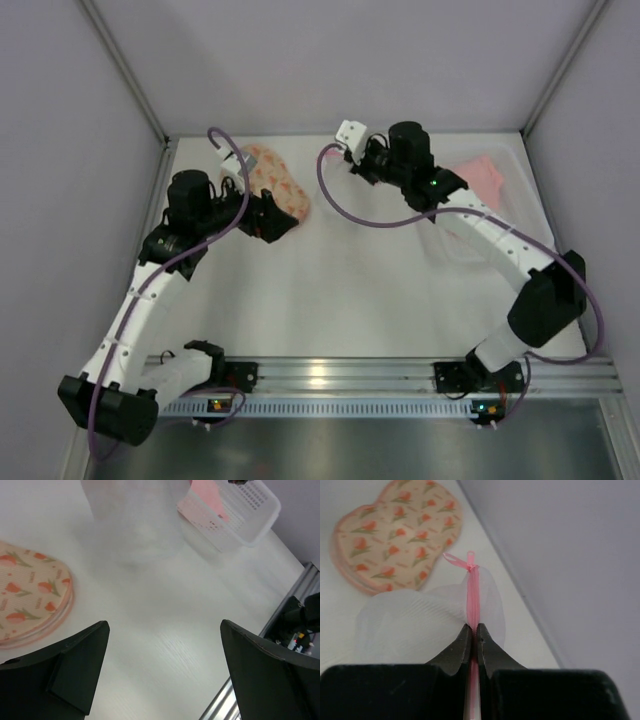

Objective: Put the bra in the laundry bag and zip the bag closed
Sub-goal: Zip the zipper on the laundry bag, then place the laundry bag at the center of the board.

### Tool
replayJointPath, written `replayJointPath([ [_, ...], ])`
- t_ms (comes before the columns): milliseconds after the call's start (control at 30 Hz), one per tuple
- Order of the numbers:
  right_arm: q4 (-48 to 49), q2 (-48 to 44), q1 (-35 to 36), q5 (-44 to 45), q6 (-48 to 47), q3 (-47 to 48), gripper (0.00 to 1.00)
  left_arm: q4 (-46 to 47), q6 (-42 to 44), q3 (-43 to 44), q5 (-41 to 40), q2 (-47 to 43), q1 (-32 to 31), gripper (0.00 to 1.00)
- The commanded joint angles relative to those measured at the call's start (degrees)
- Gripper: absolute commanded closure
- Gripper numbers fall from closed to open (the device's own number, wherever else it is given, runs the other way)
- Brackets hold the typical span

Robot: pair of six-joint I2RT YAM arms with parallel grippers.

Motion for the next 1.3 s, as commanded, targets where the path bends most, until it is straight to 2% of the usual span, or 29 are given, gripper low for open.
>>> replayJointPath([
  [0,13.82,7.27,-1.36,9.16,-8.43,6.23,1.0,-1.7,0.68,1.5,-8.33,-0.6,0.59,0.01],
  [200,24.31,20.46,-2.68,15.69,-22.24,9.4,1.0,-2.31,1.56,-2.01,-12.47,-2.45,0.68,0.01],
  [367,18.1,28.3,-2.25,12.18,-21.65,10.45,0.98,-5.92,1.84,-3.51,-22.83,1.67,2.25,0.01],
  [467,14.4,30.86,-1.89,11.21,-17.17,10.37,0.91,-5.57,1.65,-2.99,-18.13,5.19,8.48,0.01],
  [533,13.86,30.16,-1.89,11.03,-15.05,9.67,0.77,-3.82,3.49,-2.2,-17.23,7.38,10.77,0.01],
  [567,13.25,29.55,-1.89,10.95,-13.82,9.32,0.69,-3.9,4.54,-1.67,-16.88,8.52,10.78,0.01],
  [600,12.46,27.8,-1.72,10.42,-13.29,8.97,0.53,-3.81,5.86,-1.4,-16.53,9.75,10.87,0.01],
  [667,12.19,25.34,-1.89,9.98,-11.28,7.83,0.37,-3.72,6.84,-1.22,-16.61,13.36,10.78,0.01],
  [700,11.58,22.63,-1.81,9.89,-9.96,7.91,0.26,-3.55,6.84,-1.48,-16.18,14.67,10.87,0.01],
  [767,6.76,19.54,-1.81,9.28,-6.71,8.26,0.17,-2.59,5.97,-2.54,-15.12,17.84,11.05,0.02],
  [867,1.04,12.86,-1.81,7.09,-2.05,8.35,0.03,1.36,2.03,-4.64,-17.66,21.01,11.05,0.07],
  [1000,-5.29,2.6,-1.89,4.63,3.32,5.81,0.02,10.05,-1.85,-5.09,-17.05,26.27,11.05,0.14],
  [1100,-9.16,-3.65,-1.89,3.13,6.14,1.94,0.03,13.15,-4.14,-3.7,-16.08,31.45,10.96,0.19],
  [1167,-10.65,-6.65,-1.81,2.6,7.1,-1.65,0.03,14.29,-5.11,-2.46,-15.04,34.36,10.96,0.28],
  [1267,-10.84,-12.97,-1.89,3.12,7.02,-6.58,0.03,17.01,-7.04,-1.84,-15.03,37.8,11.05,0.35],
])
